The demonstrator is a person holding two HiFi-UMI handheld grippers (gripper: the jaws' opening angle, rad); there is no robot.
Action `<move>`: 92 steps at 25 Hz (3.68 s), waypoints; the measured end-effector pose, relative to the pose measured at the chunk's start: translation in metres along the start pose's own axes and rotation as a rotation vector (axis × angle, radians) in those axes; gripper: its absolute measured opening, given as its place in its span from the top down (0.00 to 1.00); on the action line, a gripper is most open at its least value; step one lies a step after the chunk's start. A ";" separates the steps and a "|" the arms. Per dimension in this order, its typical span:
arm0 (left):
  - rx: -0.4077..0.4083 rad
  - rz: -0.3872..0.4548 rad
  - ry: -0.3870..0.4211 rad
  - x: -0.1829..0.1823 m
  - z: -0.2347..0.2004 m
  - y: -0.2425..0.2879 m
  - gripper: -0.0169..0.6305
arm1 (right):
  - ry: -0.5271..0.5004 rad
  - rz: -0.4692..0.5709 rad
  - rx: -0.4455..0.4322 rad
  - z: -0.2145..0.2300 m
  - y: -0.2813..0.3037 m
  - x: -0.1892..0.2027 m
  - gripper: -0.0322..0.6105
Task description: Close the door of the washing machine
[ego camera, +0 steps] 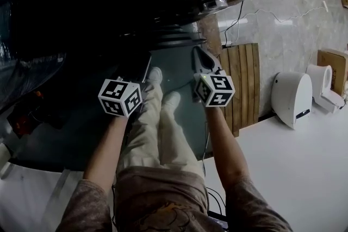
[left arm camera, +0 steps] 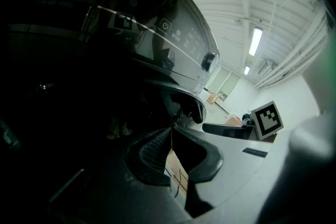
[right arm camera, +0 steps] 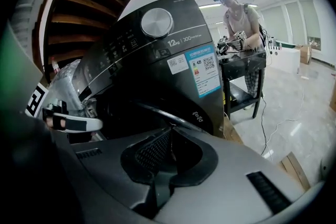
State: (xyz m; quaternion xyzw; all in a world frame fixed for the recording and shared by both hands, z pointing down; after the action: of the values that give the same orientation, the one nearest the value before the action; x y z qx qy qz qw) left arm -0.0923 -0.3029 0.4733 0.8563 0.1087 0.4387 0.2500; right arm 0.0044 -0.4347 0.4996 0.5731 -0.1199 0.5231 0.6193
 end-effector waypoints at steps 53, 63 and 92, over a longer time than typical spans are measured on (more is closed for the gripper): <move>-0.046 0.096 -0.039 -0.048 -0.006 0.002 0.97 | -0.132 0.010 -0.154 -0.015 0.024 -0.054 0.95; 0.004 0.181 0.049 -0.130 0.061 -0.057 0.97 | -0.150 0.124 -0.189 -0.072 -0.055 -0.136 0.95; 0.172 0.358 0.317 -0.261 0.220 -0.218 0.97 | -0.253 0.473 -0.157 -0.167 -0.287 -0.283 0.95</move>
State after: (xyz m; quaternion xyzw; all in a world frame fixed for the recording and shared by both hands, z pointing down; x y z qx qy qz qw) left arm -0.0625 -0.2966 0.0698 0.8005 0.0303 0.5939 0.0744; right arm 0.0342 -0.3813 0.0673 0.5401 -0.3671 0.5665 0.5026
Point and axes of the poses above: the fingertips, and each gripper's own axes: y forward along the fingers, z to its right, x out of its underside, the point moved 1 cm from there along -y, backward along the fingers
